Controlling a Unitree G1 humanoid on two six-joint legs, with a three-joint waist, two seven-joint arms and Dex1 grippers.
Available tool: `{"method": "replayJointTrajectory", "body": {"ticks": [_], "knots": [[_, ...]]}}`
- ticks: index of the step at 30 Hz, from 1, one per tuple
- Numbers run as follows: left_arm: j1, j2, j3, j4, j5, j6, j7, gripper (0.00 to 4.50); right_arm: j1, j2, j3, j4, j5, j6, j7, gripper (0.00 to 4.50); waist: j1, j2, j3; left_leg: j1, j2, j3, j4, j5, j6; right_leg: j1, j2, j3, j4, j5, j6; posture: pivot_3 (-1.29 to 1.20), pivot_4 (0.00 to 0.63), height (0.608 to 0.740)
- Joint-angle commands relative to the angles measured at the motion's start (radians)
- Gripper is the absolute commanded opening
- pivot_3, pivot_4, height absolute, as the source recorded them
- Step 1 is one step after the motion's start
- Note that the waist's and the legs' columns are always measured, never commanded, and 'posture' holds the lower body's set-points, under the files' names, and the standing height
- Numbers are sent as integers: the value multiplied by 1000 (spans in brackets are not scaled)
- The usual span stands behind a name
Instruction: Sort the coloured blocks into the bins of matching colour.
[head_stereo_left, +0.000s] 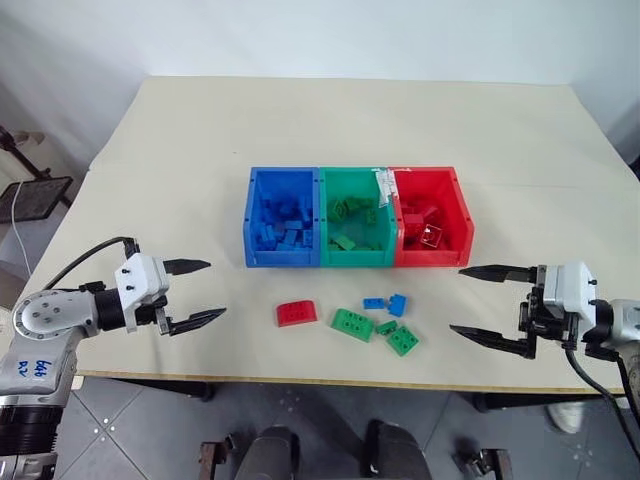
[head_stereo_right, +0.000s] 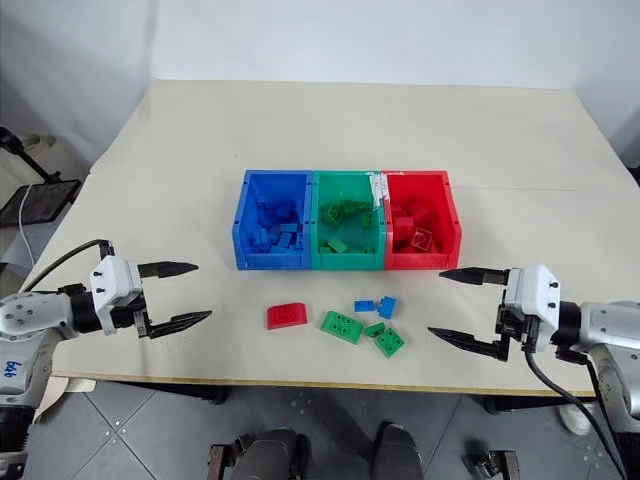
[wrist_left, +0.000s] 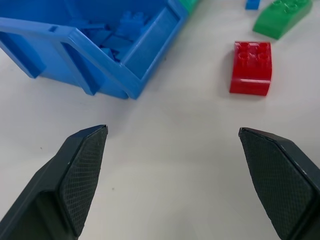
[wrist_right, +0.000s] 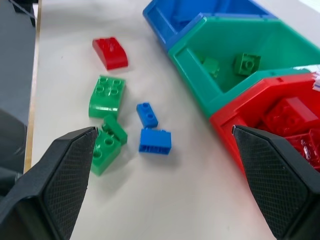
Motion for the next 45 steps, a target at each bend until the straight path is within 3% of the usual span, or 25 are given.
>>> {"method": "replayJointTrajectory", "body": {"ticks": [1, 11, 17, 21, 26, 38, 41, 45], "knots": [[-14, -5, 4, -41, -11, 5, 21, 4458, 6, 9, -11, -21, -8, -29, -5, 4500, 0, 0, 0, 0, 0, 0, 0, 0, 0, 0, 0, 0, 0, 0, 0, 0, 150, 740], [-74, -76, -204, -228, -27, 56, -49, 4458, 155, -64, -169, 85, -49, -117, 58, 4500, 3, 0, 0, 0, 0, 1, 0, 0, 0, 0, -1, 0, 0, 0, 0, 0, 150, 740], [-86, -130, -260, -298, -17, 57, -5, 4458, 202, -104, -145, 143, -123, -192, 97, 4500, 0, 0, 0, 1, 0, 1, 0, 0, 0, 0, 0, 0, 0, 0, 0, 0, 150, 740], [-38, -87, -240, -259, -1, 25, -49, 4458, 147, -76, 8, -88, -68, 81, -14, 4500, -10, 0, 0, 1, 2, 2, 0, 0, 0, 0, 1, 1, 0, 0, 0, 0, 150, 740], [11, -57, -186, -256, -40, 6, -68, 4458, 95, -48, 126, -228, -72, 296, -141, 4500, 4, 0, 0, 0, 1, 2, 1, 0, 0, 0, 0, 1, -1, 0, 0, 0, 150, 740], [62, -47, -156, -312, -81, 31, -68, 4458, 116, 99, 300, -231, -235, 332, -355, 4500, 1, -2, -1, 0, 0, 1, 2, -1, 1, 0, 0, 0, 0, 0, 0, 0, 150, 740], [55, -46, -159, -309, -80, 35, -67, 4500, 118, 129, 303, -228, -250, 326, -392, 3869, -2, -3, -2, 1, 1, 1, 2, -1, 0, 0, 0, 1, 0, 0, 0, 0, 150, 740], [42, -48, -165, -300, -75, 35, -69, 4500, 114, 148, 298, -234, -246, 333, -410, 2482, 0, -4, -2, 1, 1, 1, 2, -1, 0, 0, 1, 1, 0, 0, -1, 0, 150, 740]]}}
